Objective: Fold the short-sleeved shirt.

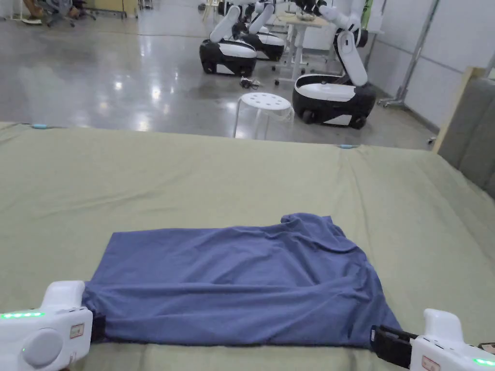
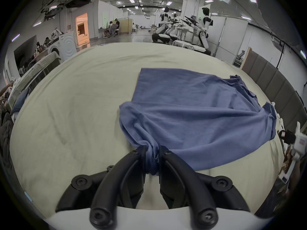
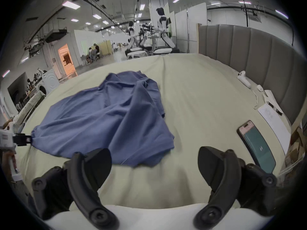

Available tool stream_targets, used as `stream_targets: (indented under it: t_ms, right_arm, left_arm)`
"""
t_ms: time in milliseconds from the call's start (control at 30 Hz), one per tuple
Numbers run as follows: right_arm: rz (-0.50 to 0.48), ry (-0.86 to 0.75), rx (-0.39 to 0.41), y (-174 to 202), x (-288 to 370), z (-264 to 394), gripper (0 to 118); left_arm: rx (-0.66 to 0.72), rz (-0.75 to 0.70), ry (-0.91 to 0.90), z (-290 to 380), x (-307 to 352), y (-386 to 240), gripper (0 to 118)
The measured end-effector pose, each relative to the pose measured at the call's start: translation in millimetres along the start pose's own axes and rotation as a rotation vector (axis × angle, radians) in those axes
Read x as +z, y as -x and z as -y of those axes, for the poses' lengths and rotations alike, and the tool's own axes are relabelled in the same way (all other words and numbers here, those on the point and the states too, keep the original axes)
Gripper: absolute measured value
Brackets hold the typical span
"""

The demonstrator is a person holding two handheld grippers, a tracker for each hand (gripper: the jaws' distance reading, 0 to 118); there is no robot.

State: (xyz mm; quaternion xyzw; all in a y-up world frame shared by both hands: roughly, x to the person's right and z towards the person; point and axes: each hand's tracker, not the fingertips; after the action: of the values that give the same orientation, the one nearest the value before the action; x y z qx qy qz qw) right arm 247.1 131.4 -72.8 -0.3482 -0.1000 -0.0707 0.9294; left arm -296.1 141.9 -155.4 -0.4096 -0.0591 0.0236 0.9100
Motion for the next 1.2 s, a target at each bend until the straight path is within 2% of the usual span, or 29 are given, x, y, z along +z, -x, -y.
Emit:
stream_targets:
  t_ms: [67, 100, 167, 200, 333, 500, 567, 667, 867, 1000, 1100, 1133, 1200]
  right_arm:
    - [0.004, 0.015, 0.01, 0.1, -16.8, -6.6, 108]
    - [0.011, 0.065, -0.008, -0.8, -26.6, -10.2, 103]
    - [-0.01, 0.116, -0.046, -2.5, -37.1, -14.2, 34]
    - [-0.009, 0.134, -0.059, -4.2, -40.8, -14.3, 12]
    - [-0.034, 0.116, -0.072, -3.5, -22.7, -22.1, 10]
    - [-0.093, -0.015, -0.065, -6.7, 43.4, -48.0, 10]
    - [-0.1, -0.049, -0.034, -5.3, 69.5, -52.2, 10]
    - [-0.114, -0.064, -0.039, -8.5, 102.1, -49.3, 10]
    - [-0.104, 0.037, -0.078, -23.1, 118.1, -3.1, 10]
    - [-0.113, 0.135, -0.151, -32.9, 97.4, 45.4, 10]
    - [-0.144, 0.129, -0.205, -34.8, 91.9, 60.4, 10]
    - [-0.157, 0.108, -0.215, -34.9, 94.2, 60.0, 17]
    - [-0.181, 0.044, -0.237, -33.6, 110.3, 52.0, 60]
  left_arm:
    - [-0.015, -0.006, -0.004, -3.2, 5.1, -3.1, 14]
    - [-0.014, -0.008, -0.007, -3.3, 5.8, -4.4, 14]
    - [-0.011, -0.008, 0.011, -7.4, 2.1, -2.9, 14]
    - [-0.013, -0.011, 0.014, -5.8, 0.8, -4.6, 14]
    - [-0.021, -0.018, 0.018, -6.1, 4.3, -3.5, 13]
    - [-0.029, 0.01, -0.064, -19.7, 48.2, -1.7, 13]
    - [-0.019, 0.03, -0.098, -23.9, 66.4, -0.1, 13]
    - [-0.018, 0.037, -0.113, -20.7, 97.8, 0.8, 13]
    - [-0.018, 0.046, -0.07, 19.8, 126.9, 11.2, 13]
    - [0.064, 0.067, 0.027, 62.3, 109.4, 20.6, 13]
    - [0.067, 0.077, -0.003, 76.0, 107.7, 19.8, 17]
    - [0.054, 0.079, -0.049, 77.0, 113.7, 21.0, 32]
    - [0.037, 0.034, -0.161, 78.4, 139.3, 18.7, 59]
